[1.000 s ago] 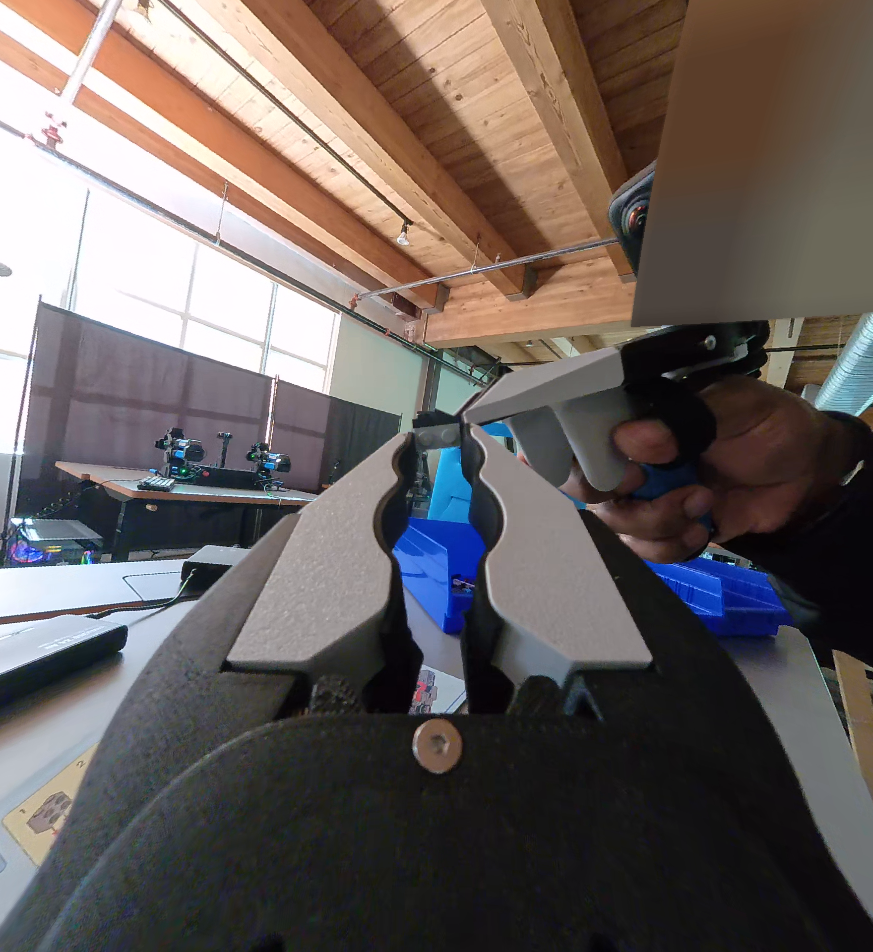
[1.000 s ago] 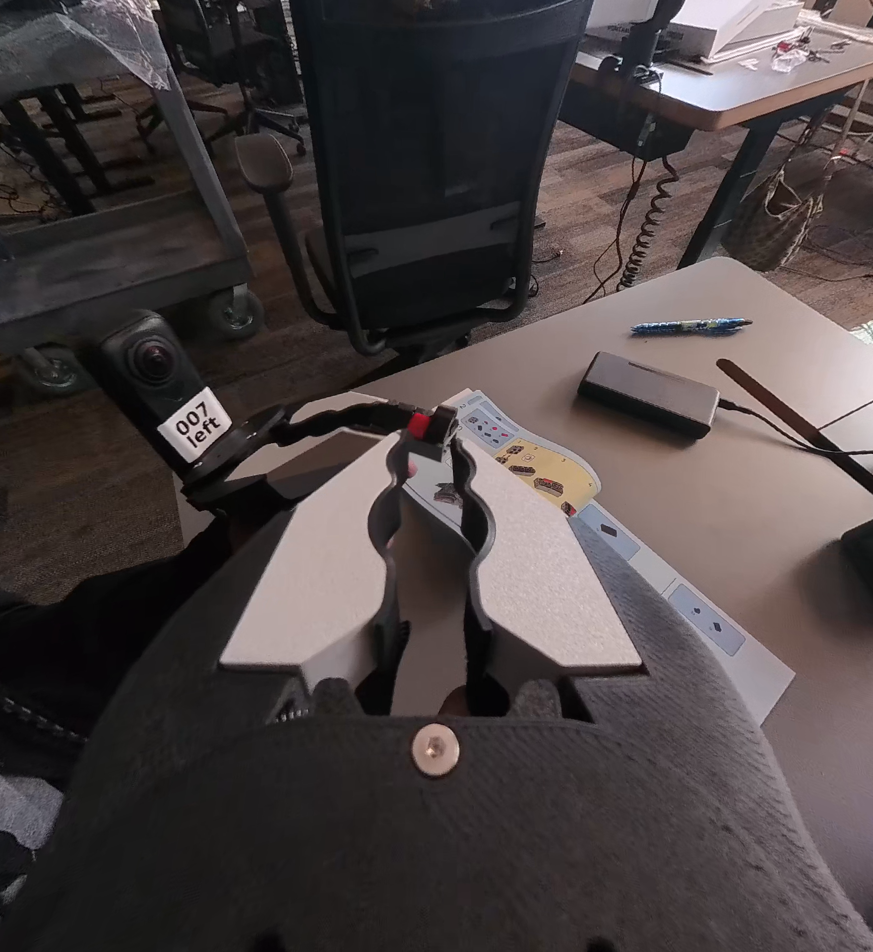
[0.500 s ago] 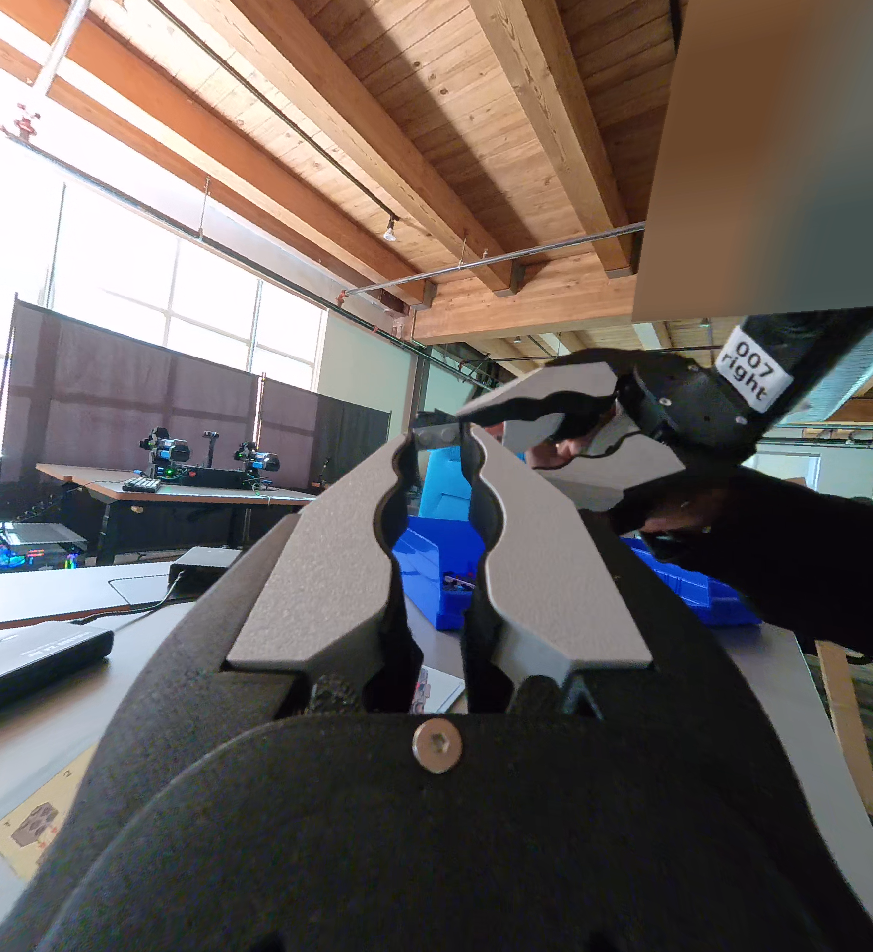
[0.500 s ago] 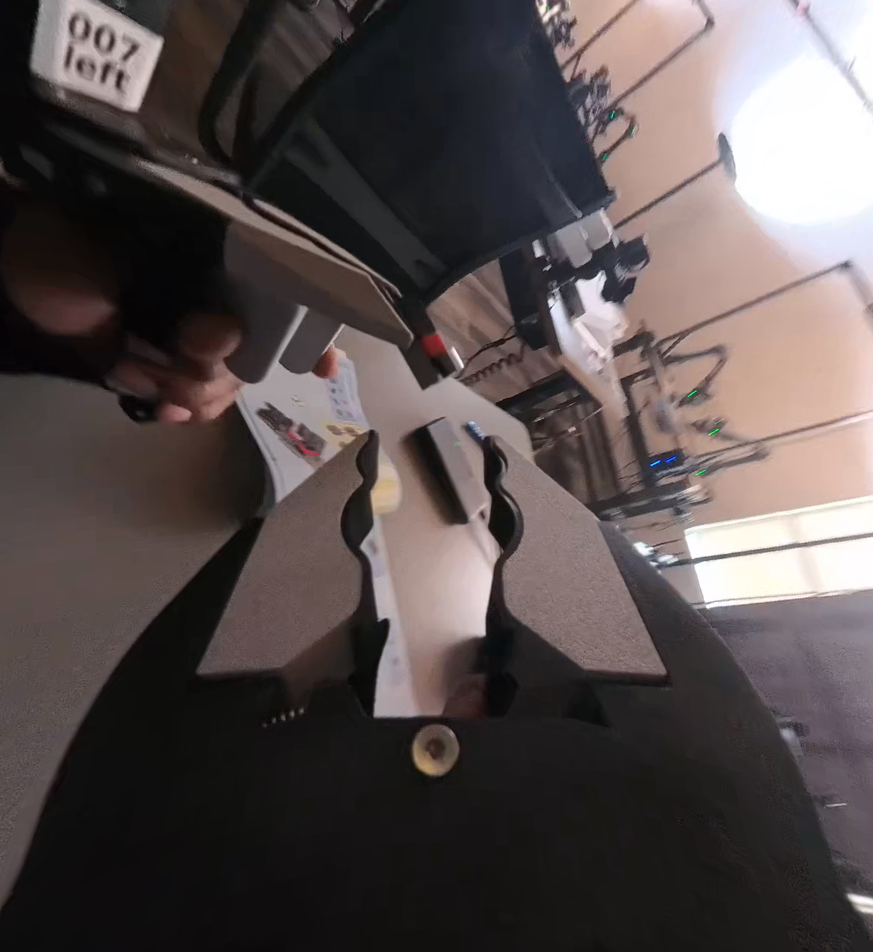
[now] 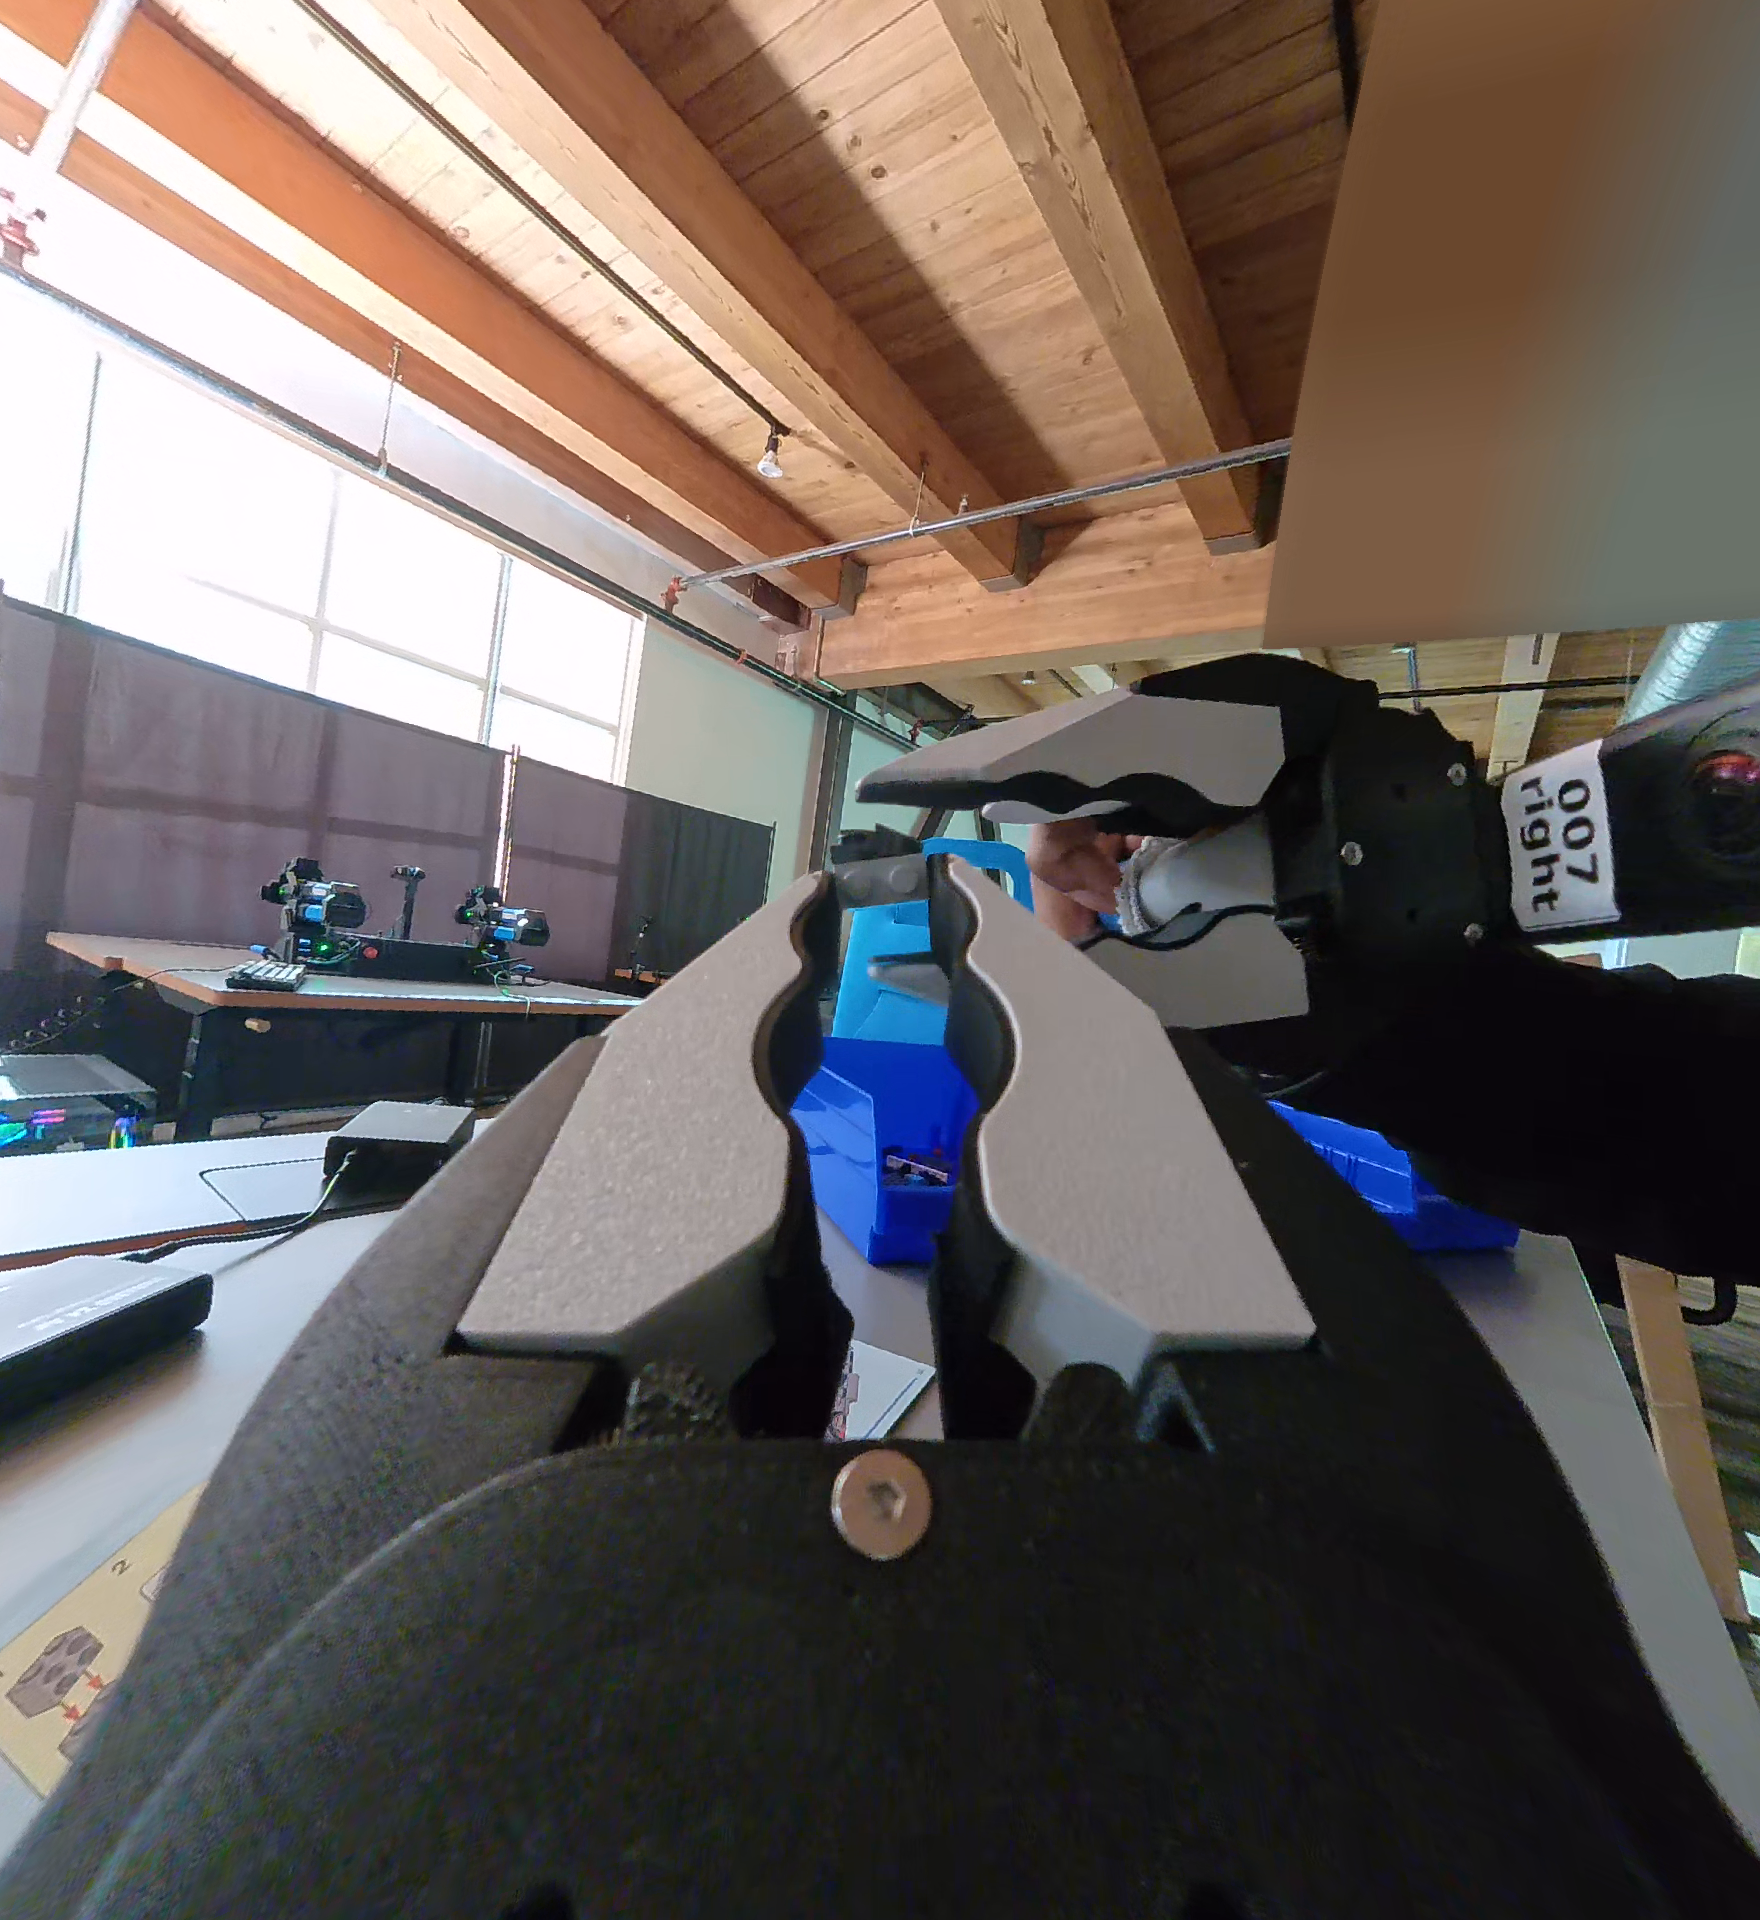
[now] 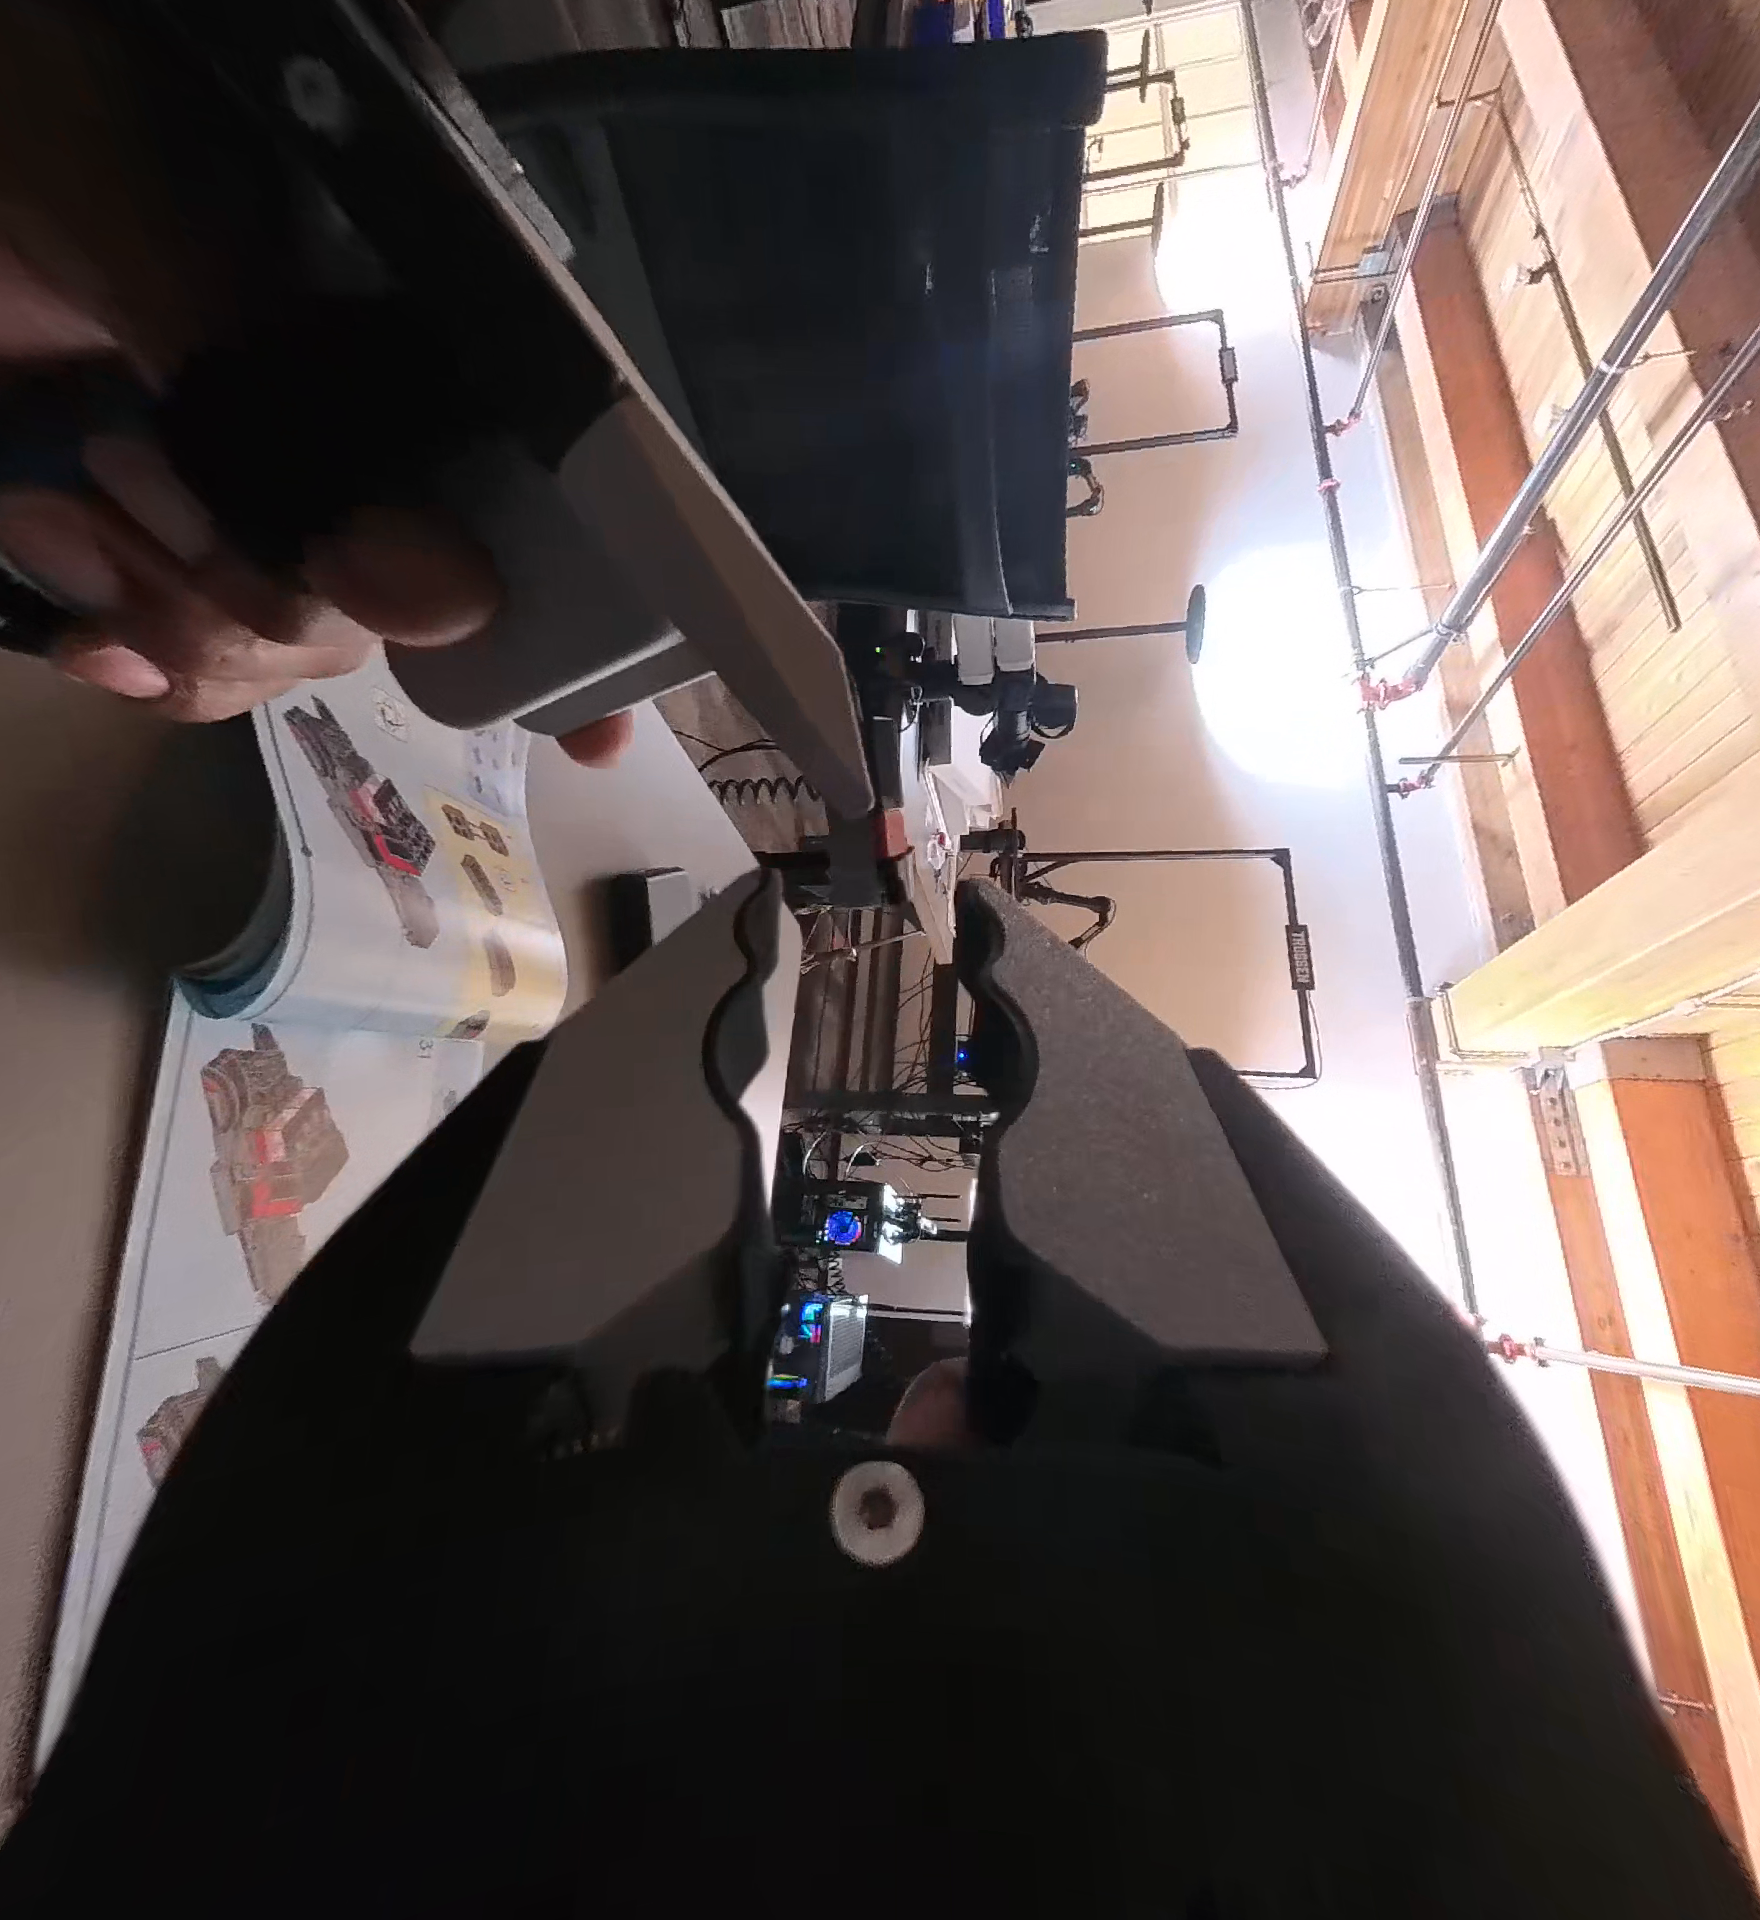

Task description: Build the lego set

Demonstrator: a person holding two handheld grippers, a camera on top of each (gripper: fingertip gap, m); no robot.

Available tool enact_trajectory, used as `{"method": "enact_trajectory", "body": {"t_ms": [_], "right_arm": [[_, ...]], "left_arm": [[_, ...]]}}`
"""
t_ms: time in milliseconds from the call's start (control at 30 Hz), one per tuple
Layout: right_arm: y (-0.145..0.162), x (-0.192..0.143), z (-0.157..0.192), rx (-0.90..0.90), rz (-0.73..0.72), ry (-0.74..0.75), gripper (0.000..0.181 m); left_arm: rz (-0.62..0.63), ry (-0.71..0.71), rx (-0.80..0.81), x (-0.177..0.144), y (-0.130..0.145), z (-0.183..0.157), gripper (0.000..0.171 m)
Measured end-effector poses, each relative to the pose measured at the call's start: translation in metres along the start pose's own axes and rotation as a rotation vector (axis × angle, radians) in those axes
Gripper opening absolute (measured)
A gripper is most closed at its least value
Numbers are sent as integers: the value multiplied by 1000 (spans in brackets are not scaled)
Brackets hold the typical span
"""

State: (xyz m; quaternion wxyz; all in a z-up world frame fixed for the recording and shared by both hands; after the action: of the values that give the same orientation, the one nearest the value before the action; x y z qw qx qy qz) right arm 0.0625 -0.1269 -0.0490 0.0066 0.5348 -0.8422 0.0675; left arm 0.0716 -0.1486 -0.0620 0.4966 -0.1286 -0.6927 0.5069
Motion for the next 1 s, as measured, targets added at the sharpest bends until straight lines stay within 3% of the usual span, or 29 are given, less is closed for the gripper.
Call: {"method": "enact_trajectory", "body": {"t_ms": [267,1000], "right_arm": [[-5,1,0,-58,-21,44,15],[-8,5,4,-153,-21,82,13]], "left_arm": [[-6,-3,-4,0,0,1,17],[-34,-2,-22,-3,-3,2,18]]}}
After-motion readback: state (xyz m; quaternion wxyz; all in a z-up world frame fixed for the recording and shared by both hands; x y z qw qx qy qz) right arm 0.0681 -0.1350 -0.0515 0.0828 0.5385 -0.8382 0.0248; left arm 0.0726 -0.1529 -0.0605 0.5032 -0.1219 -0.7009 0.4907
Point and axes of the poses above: each gripper's, where its closed fingertips meet, x out along the fingers, y out of its underside, z = x × y across the jaws, the point moved 2 cm from there along -x, back along the fingers, and after that the axes turned 14 degrees about y, right-handed, at the moved point
